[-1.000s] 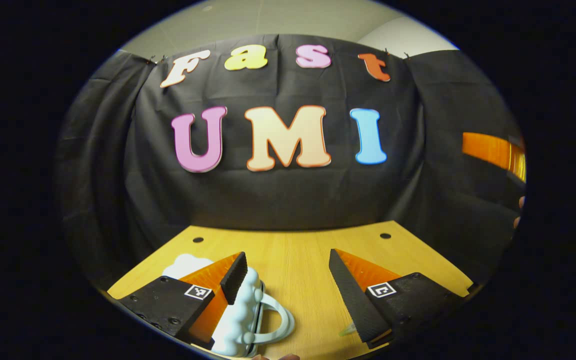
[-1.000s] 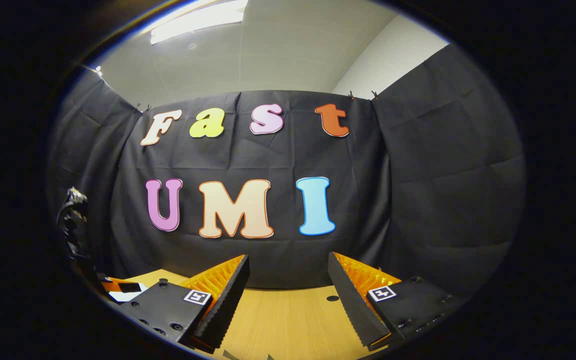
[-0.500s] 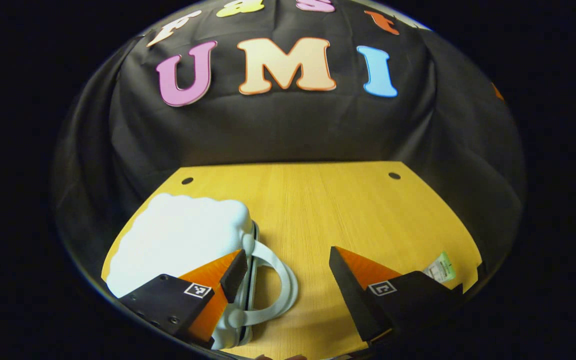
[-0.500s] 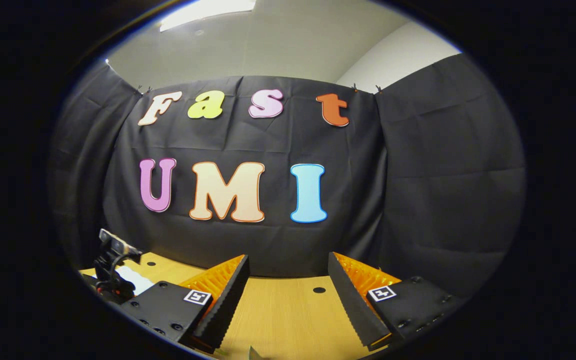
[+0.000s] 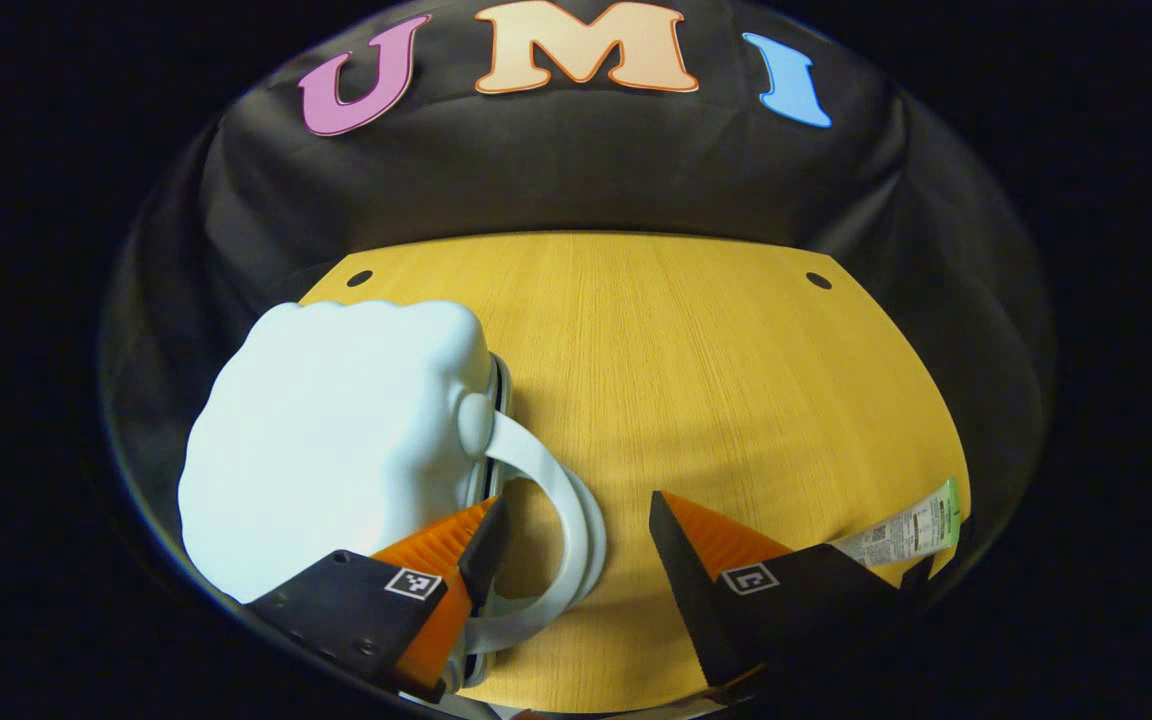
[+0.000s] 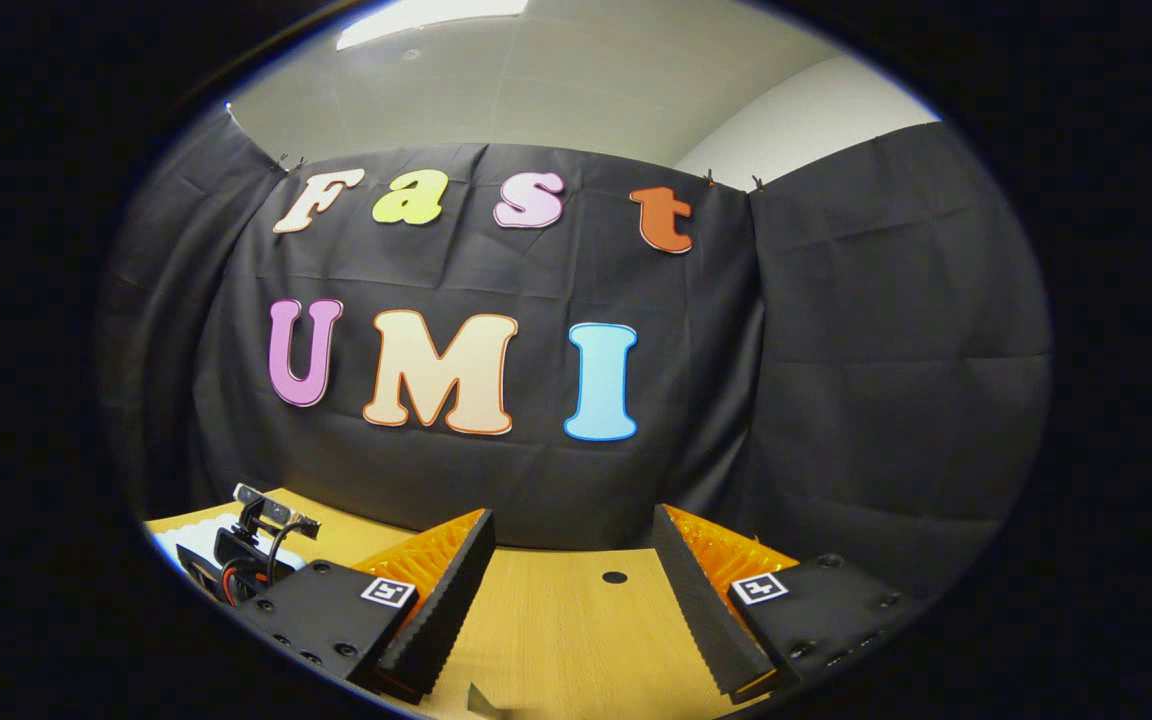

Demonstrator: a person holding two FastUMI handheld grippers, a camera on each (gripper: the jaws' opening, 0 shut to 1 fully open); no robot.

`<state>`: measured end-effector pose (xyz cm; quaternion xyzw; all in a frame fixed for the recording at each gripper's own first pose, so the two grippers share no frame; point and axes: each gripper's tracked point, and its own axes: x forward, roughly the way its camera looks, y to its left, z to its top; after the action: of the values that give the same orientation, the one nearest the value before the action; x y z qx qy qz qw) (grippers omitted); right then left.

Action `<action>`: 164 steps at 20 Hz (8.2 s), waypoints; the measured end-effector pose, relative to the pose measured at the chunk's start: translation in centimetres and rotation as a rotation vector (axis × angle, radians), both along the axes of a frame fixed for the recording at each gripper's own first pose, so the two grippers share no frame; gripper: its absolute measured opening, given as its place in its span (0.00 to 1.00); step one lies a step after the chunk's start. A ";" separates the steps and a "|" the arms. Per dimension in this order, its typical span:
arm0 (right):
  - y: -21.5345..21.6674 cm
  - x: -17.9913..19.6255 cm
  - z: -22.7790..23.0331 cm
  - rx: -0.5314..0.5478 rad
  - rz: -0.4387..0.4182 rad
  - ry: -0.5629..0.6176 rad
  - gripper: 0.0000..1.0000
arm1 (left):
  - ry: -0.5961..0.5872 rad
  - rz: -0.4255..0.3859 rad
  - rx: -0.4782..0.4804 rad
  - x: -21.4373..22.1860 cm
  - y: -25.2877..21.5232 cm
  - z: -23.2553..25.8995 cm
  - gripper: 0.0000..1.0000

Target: First open the suitcase, pack the skin care products into it, and then close the suitcase.

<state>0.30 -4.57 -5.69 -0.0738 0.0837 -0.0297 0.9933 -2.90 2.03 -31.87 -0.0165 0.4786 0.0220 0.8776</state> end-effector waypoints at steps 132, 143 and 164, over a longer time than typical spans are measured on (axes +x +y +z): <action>2.2 -4.5 -9.2 0.081 0.356 0.095 0.99 | -0.660 -0.110 -0.036 -3.4 -10.6 6.5 0.89; 4.1 -7.2 -13.9 0.025 0.419 0.184 0.99 | -0.520 -0.127 -0.044 -5.2 -12.3 -1.0 0.24; 6.6 -12.9 -34.2 0.072 0.434 0.664 0.32 | -0.479 0.017 -0.016 -9.9 -3.5 12.2 0.08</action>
<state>-12.62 2.06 -39.89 -0.0605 0.3835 0.2092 0.8975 -12.83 -1.47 -19.66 -0.0321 0.2565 0.0212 0.9658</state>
